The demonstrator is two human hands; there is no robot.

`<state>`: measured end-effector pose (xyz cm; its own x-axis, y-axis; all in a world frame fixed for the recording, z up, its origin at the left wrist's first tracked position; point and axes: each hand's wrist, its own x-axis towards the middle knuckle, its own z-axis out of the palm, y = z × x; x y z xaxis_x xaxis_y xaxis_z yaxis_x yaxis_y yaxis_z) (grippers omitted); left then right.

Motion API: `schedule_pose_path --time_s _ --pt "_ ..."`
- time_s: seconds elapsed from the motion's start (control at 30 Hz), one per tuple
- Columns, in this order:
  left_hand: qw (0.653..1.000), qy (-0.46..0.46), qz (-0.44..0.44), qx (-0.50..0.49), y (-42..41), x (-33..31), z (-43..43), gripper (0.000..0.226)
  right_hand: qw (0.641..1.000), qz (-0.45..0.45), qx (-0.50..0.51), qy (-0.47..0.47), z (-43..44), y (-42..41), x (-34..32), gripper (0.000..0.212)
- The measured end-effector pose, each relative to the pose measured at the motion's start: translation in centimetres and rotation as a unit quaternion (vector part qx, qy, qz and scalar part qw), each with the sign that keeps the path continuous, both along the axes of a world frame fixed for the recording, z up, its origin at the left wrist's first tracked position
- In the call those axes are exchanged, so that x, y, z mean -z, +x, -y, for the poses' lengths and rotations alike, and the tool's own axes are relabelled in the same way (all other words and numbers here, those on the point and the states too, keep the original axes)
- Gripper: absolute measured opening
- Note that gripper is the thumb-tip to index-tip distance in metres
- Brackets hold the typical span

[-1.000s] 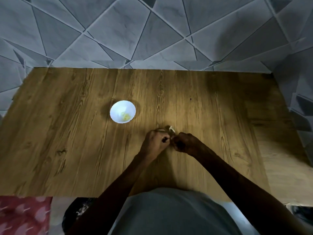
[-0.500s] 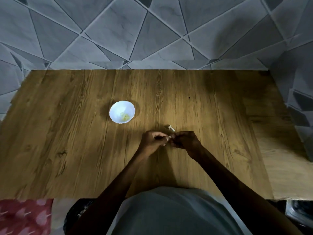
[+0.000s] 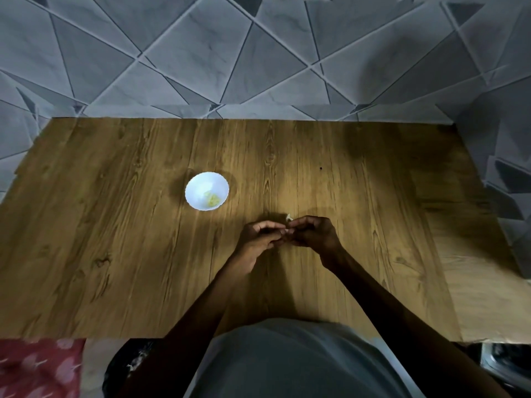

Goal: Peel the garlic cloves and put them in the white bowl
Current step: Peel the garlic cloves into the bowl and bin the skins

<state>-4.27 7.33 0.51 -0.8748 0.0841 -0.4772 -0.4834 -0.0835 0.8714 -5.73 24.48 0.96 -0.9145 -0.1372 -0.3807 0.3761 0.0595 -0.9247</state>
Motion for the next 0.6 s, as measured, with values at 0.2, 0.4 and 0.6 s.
schedule_pose_path --time_s 0.2,0.4,0.6 --pt "1.0 0.01 -0.004 0.0 0.16 -0.19 0.13 0.02 0.997 -0.024 -0.004 0.068 0.22 -0.12 -0.33 0.02" --pt "1.0 -0.008 -0.021 0.011 0.22 -0.3 0.13 0.026 0.991 -0.075 -0.013 0.112 0.38 0.09 -0.38 0.02" --pt "0.999 -0.032 -0.021 0.027 -0.07 -0.03 0.08 0.02 0.995 -0.047 0.036 0.081 0.61 0.19 -0.28 0.025"
